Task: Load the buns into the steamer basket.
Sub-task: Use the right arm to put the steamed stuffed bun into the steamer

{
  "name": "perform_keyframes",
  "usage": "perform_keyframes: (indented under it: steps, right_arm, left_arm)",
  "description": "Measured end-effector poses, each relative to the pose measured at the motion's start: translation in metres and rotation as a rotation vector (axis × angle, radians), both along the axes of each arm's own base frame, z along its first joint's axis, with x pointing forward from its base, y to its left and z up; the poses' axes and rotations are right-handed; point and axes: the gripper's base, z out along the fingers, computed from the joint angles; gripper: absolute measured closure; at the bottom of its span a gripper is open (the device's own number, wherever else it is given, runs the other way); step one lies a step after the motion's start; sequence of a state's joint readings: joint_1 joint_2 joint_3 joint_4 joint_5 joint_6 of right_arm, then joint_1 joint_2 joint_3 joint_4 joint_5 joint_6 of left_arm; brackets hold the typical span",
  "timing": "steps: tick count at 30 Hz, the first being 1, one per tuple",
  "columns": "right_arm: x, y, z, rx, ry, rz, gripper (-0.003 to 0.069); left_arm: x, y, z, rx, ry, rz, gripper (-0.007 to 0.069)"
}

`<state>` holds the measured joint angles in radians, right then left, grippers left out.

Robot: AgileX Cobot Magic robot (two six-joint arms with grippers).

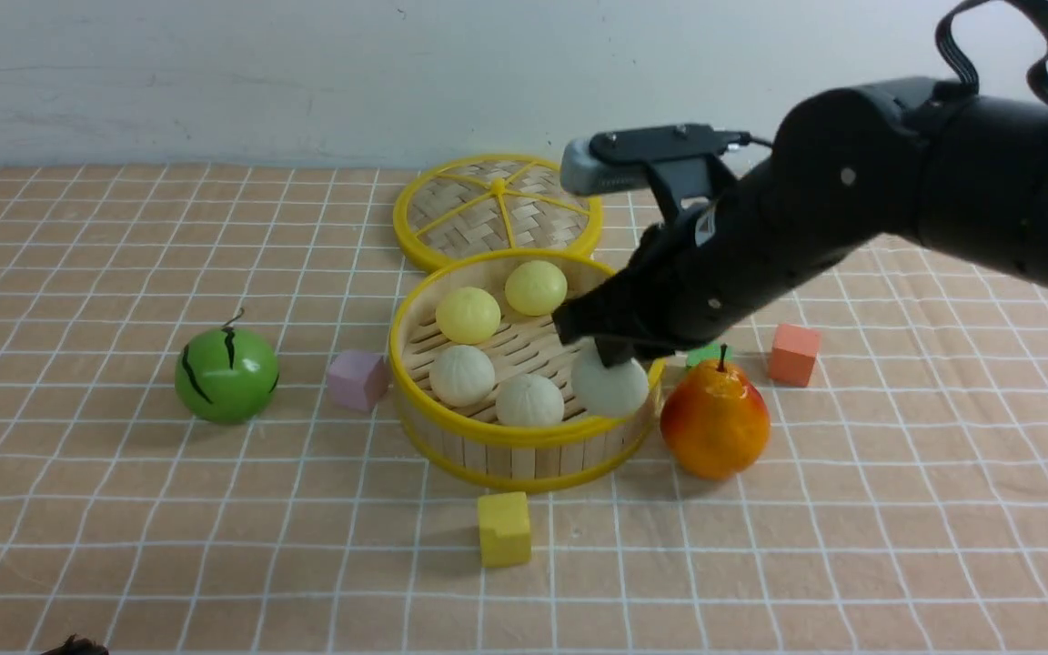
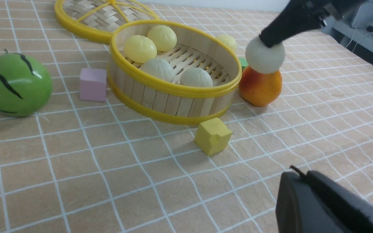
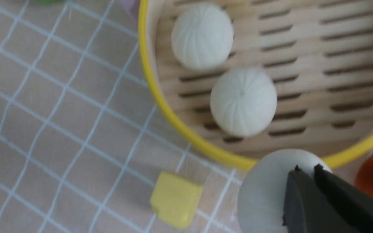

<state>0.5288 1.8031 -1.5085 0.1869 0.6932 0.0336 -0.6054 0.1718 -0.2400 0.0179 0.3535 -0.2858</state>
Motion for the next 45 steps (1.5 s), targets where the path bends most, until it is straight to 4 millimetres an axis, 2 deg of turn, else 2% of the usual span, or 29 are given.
perform_keyframes:
  steps: [2, 3, 4, 7, 12, 23, 32, 36, 40, 41, 42, 44, 45]
  right_arm:
    - [0.011, 0.001, -0.003, 0.003, -0.001, -0.011, 0.0654]
    - [0.025, 0.004, -0.011, -0.002, 0.006, -0.018, 0.0652]
    - [0.026, 0.004, -0.013, -0.003, 0.007, -0.018, 0.0652]
    - [0.048, 0.007, -0.031, -0.021, 0.035, -0.029, 0.0652]
    - [0.066, 0.003, -0.049, -0.033, 0.063, -0.052, 0.0652]
    - [0.077, 0.003, -0.061, 0.006, 0.05, -0.085, 0.0651]
    - [0.084, 0.004, -0.079, -0.013, 0.043, -0.089, 0.0622]
    - [0.087, 0.004, -0.082, -0.024, 0.026, -0.086, 0.0543]
    - [0.087, 0.004, -0.081, -0.025, 0.022, -0.086, 0.0408]
    - [0.086, 0.004, -0.078, -0.024, 0.022, -0.086, 0.0369]
    - [0.086, 0.004, -0.078, -0.024, 0.022, -0.085, 0.0361]
    - [0.082, 0.002, -0.061, -0.019, 0.0, -0.081, 0.0272]
    - [0.082, 0.002, -0.061, -0.019, 0.0, -0.081, 0.0272]
  left_arm:
    - [0.0, 0.0, 0.0, 0.0, 0.0, 0.0, 0.0606]
    - [0.0, 0.0, 0.0, 0.0, 0.0, 0.0, 0.0604]
    - [0.0, 0.0, 0.0, 0.0, 0.0, 0.0, 0.0604]
    - [0.0, 0.0, 0.0, 0.0, 0.0, 0.0, 0.0603]
    - [0.0, 0.0, 0.0, 0.0, 0.0, 0.0, 0.0603]
    - [0.0, 0.0, 0.0, 0.0, 0.0, 0.0, 0.0589]
    - [0.0, 0.0, 0.0, 0.0, 0.0, 0.0, 0.0587]
    - [0.0, 0.0, 0.0, 0.0, 0.0, 0.0, 0.0587]
    - [0.0, 0.0, 0.0, 0.0, 0.0, 0.0, 0.0585]
    - [0.0, 0.0, 0.0, 0.0, 0.0, 0.0, 0.0585]
    - [0.0, 0.0, 0.0, 0.0, 0.0, 0.0, 0.0585]
    - [0.0, 0.0, 0.0, 0.0, 0.0, 0.0, 0.0582]
    - [0.0, 0.0, 0.0, 0.0, 0.0, 0.0, 0.0581]
